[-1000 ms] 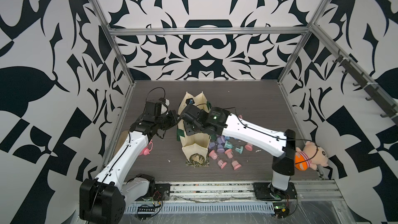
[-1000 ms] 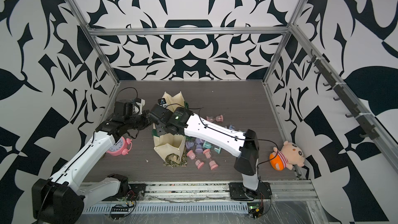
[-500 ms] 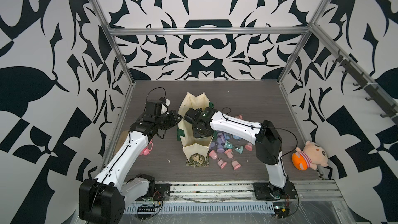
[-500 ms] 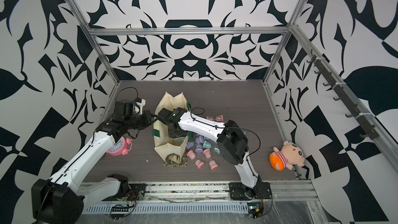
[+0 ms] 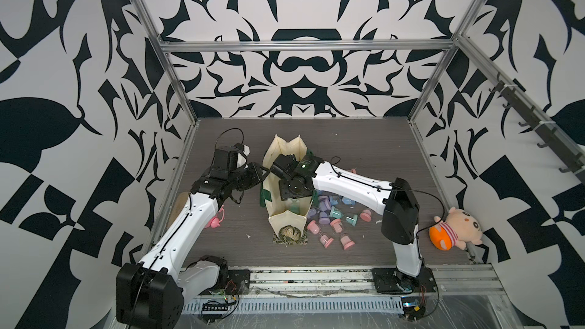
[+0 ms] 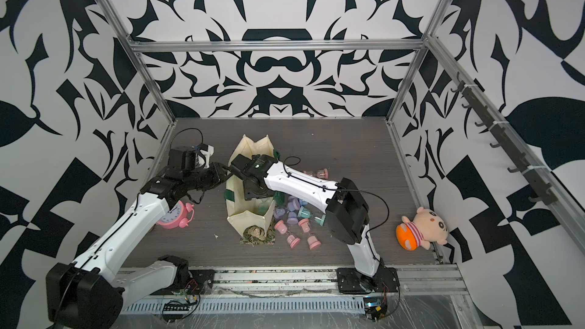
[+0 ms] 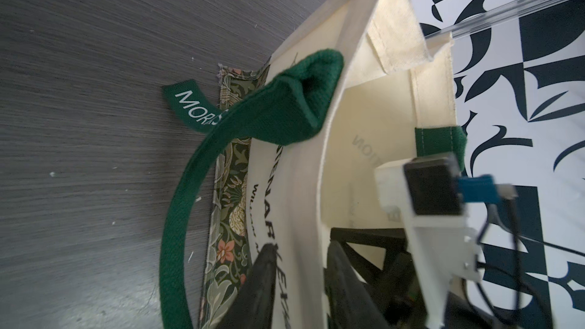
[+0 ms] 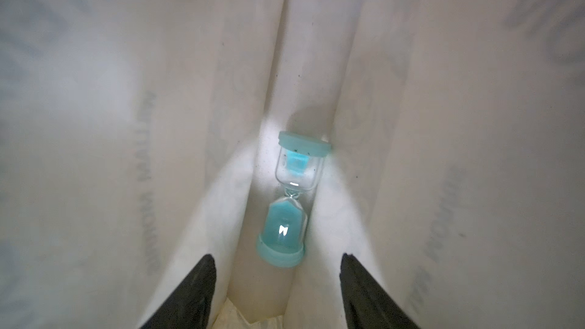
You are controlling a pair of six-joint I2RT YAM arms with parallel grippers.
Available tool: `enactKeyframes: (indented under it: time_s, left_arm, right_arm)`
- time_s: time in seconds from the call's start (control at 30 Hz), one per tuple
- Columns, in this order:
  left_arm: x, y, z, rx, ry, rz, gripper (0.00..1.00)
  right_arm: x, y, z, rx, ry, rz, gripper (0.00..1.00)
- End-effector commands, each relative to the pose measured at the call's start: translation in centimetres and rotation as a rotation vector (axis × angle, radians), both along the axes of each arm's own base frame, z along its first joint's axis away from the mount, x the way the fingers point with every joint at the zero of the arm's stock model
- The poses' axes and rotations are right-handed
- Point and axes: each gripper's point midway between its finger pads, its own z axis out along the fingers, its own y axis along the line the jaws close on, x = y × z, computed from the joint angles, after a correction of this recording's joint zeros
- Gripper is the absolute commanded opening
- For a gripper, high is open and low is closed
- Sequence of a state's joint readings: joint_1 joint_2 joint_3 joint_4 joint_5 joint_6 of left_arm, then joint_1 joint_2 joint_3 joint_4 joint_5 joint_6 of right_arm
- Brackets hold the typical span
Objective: Put the hourglass into the canvas bag
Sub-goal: Place the hourglass in the canvas bag, then pick up the hourglass from the center of the board.
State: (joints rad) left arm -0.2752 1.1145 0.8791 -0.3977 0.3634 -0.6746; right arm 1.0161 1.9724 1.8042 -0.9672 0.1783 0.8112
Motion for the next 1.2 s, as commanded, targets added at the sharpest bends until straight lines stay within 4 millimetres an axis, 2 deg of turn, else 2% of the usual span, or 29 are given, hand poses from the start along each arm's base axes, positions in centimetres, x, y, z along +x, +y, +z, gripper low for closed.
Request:
enactKeyframes:
  time_s: [0.0, 0.07, 0.17, 0.23, 0.3, 0.37, 0.43, 0.5, 0.6, 0.67, 0.8, 0.97, 1.17]
  left_arm:
    - [-0.3, 0.0, 0.9, 0.011, -0.024, -0.020, 0.23]
    - [-0.3, -0.1, 0.5, 0.007, -0.017, -0.020, 0.16]
    - [-0.3, -0.2, 0.4, -0.007, -0.017, -0.020, 0.13]
    - [-0.4, -0.4, 0.8, -0.016, -0.030, -0.026, 0.12]
    - [-0.4, -0.4, 1.1, -0.023, -0.043, -0.029, 0.14]
    - [-0.4, -0.5, 1.2, -0.027, -0.047, -0.034, 0.17]
    - [-0.3, -0.5, 1.1, -0.026, -0.043, -0.033, 0.19]
    - [-0.3, -0.5, 1.1, -0.027, -0.041, -0.034, 0.19]
    - [-0.3, -0.5, 1.2, -0.027, -0.046, -0.035, 0.17]
    - [-0.3, -0.5, 1.2, -0.028, -0.048, -0.035, 0.14]
    - [-0.3, -0.6, 1.4, -0.035, -0.054, -0.038, 0.07]
    - [-0.4, -0.8, 1.5, -0.041, -0.055, -0.045, 0.01]
    - [-0.3, -0.8, 1.5, -0.043, -0.055, -0.046, 0.00]
  right_arm:
    - [0.4, 0.1, 6.9, 0.093, -0.160, 0.015, 0.68]
    - [0.2, 0.2, 9.4, 0.136, -0.224, 0.031, 0.68]
    - [0.0, -1.2, 13.0, 0.200, -0.315, 0.013, 0.68]
    - [-0.1, -3.1, 15.1, 0.220, -0.380, -0.009, 0.68]
    - [0.0, -6.1, 16.7, 0.214, -0.445, -0.057, 0.69]
    - [0.4, -9.0, 16.7, 0.206, -0.456, -0.110, 0.70]
    - [0.9, -12.3, 15.7, 0.189, -0.435, -0.188, 0.70]
    - [1.4, -15.8, 13.5, 0.167, -0.380, -0.276, 0.70]
    - [1.8, -18.3, 10.1, 0.175, -0.283, -0.329, 0.72]
    - [2.0, -18.5, 8.3, 0.187, -0.224, -0.316, 0.74]
    - [2.8, -16.9, 5.6, 0.208, -0.133, -0.264, 0.76]
    - [4.8, -13.9, 3.2, 0.230, -0.077, -0.211, 0.76]
    - [6.6, -12.3, 0.6, 0.186, -0.026, -0.212, 0.77]
